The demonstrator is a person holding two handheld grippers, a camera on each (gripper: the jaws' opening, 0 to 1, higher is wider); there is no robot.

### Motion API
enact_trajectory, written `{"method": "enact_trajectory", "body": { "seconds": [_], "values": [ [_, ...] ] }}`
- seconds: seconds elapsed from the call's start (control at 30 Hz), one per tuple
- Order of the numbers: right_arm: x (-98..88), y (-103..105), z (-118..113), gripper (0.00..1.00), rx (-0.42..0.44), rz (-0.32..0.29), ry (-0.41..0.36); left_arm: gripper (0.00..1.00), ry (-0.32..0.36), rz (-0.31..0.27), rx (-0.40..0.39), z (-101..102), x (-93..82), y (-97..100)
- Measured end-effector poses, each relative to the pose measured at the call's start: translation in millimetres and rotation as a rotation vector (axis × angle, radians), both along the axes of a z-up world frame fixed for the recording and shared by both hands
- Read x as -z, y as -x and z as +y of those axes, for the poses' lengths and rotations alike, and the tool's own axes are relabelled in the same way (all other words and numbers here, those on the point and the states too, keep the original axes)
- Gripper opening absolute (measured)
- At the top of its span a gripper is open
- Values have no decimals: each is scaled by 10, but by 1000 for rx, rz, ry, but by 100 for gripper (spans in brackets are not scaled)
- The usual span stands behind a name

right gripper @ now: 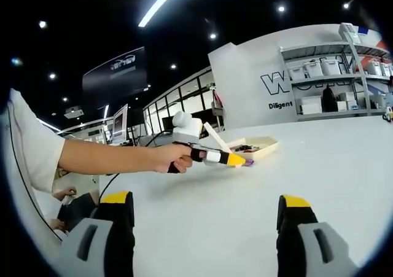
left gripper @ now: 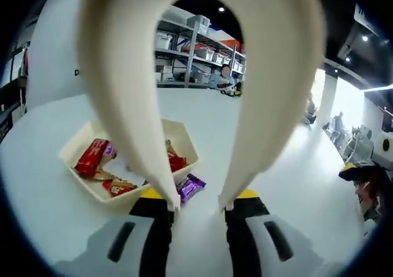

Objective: Place the target food into the container with the food tongs after gripping and lifting it, then release it inside without dropping or visibly crushing the food.

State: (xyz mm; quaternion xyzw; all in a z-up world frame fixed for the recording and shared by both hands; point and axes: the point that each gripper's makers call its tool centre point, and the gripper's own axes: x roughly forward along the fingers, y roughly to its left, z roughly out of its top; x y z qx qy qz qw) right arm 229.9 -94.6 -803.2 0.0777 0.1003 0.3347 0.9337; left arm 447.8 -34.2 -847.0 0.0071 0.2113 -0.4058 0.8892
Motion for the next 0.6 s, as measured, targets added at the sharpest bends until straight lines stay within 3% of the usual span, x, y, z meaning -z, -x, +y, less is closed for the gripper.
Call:
{"method": "enact_trajectory", "body": {
  "seconds": [0.07, 0.2, 0.33, 0.6],
  "values": [
    [8, 0, -9, 95, 1, 2, 1, 31, -19, -34, 22, -38, -18, -6],
    [21, -3, -27, 95, 4, 5, 2, 30, -29, -26, 32, -79, 23, -17],
    [39, -5, -38, 94, 5, 7, 12, 31, -53, -61, 37, -111, 54, -47],
    [46, 2, -51, 94, 7, 10, 10, 31, -2, -30, 57, -314, 57, 16]
  ]
}}
